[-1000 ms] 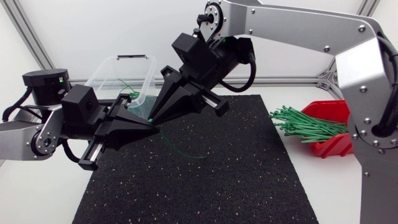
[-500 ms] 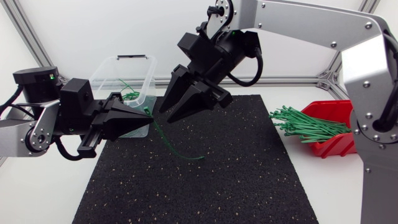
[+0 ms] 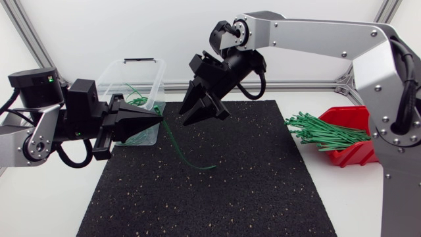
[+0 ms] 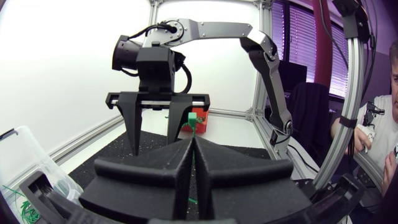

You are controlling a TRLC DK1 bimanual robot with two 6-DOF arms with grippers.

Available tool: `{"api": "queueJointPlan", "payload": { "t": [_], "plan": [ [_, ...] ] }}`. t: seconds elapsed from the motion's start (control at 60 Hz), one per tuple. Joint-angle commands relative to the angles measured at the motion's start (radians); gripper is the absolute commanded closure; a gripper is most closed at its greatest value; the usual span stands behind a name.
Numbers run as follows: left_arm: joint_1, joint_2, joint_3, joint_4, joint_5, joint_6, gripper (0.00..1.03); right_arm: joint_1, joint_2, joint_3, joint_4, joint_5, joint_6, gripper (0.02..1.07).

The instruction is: Take a green cable tie from the red box, thread the tail through the head to close it, then place it in the transparent bin on the left.

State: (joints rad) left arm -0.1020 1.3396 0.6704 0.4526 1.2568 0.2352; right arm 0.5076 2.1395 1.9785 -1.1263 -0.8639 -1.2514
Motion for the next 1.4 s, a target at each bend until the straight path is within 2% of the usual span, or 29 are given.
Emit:
{"api": "queueJointPlan", "payload": {
  "t": [0.0,0.1,0.283,0.383,0.533,0.65,0.8,1.017,1.1,1.25,1.383],
  "plan": [
    [0.005,-0.008,0.009,-0.006,-0.005,0.0,1.0,-0.014,-0.013,-0.09,0.092,0.051,0.063,0.5],
    [0.01,-0.011,0.003,-0.011,-0.016,0.009,1.0,-0.009,-0.093,-0.265,0.367,0.175,0.172,0.5],
    [0.004,-0.014,0.021,-0.035,-0.036,0.009,1.0,-0.001,-0.28,-0.504,0.66,0.362,0.237,0.5],
    [-0.002,-0.01,0.028,-0.038,-0.043,0.009,1.0,0.002,-0.409,-0.629,0.784,0.45,0.276,0.5],
    [-0.019,0.0,0.035,-0.04,-0.059,0.009,1.0,0.022,-0.567,-0.788,0.905,0.497,0.372,0.51],
    [-0.034,0.02,0.054,-0.04,-0.069,0.007,1.0,0.039,-0.616,-0.831,0.916,0.496,0.458,0.51],
    [-0.05,0.038,0.081,-0.042,-0.091,0.0,1.0,0.06,-0.639,-0.836,0.869,0.402,0.629,0.51],
    [-0.056,0.061,0.126,-0.032,-0.114,-0.037,1.0,0.115,-0.648,-0.84,0.878,0.387,0.77,0.51],
    [-0.059,0.079,0.143,-0.025,-0.129,-0.059,1.0,0.132,-0.642,-0.842,0.889,0.39,0.813,0.51],
    [-0.057,0.098,0.15,0.024,-0.143,-0.137,1.0,0.164,-0.635,-0.85,0.938,0.467,0.88,0.57],
    [-0.061,0.099,0.152,0.046,-0.158,-0.18,1.0,0.189,-0.615,-0.83,0.947,0.503,0.917,0.57]
  ]
}}
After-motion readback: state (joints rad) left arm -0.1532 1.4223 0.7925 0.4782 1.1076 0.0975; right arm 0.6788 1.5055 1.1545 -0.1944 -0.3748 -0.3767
